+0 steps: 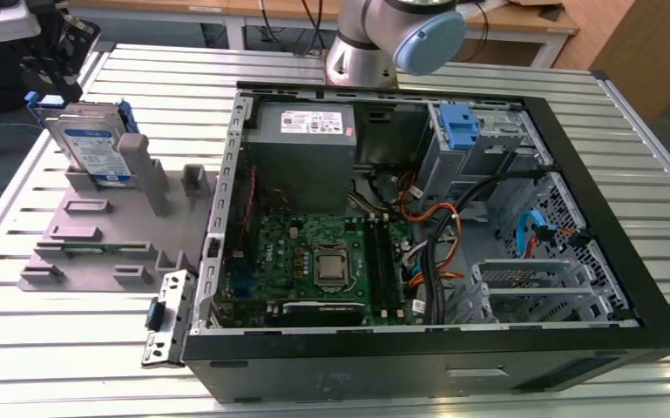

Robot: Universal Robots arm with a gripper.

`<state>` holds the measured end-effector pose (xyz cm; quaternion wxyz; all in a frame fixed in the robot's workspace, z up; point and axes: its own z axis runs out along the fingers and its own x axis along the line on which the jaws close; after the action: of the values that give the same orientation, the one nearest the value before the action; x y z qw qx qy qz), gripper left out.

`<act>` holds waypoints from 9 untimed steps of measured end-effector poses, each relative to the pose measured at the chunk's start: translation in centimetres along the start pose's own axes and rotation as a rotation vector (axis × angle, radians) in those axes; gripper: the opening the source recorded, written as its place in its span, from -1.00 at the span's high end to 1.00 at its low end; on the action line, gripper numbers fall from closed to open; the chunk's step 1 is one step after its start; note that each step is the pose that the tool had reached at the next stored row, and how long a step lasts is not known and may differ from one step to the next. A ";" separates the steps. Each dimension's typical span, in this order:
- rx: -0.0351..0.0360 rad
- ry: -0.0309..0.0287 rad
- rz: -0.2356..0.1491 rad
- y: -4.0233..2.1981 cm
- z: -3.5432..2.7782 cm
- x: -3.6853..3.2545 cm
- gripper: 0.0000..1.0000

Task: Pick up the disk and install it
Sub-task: 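Reach for the disk, then pick up the disk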

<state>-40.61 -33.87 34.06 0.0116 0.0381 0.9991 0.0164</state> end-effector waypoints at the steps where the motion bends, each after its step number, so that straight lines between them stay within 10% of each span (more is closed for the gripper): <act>1: 0.0000 -0.0001 0.000 0.00 0.00 0.00 0.79; 9: -0.0001 -0.0001 0.000 0.00 -0.09 0.00 0.79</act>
<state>-40.61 -33.87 34.15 0.0116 0.0381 0.9991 0.0164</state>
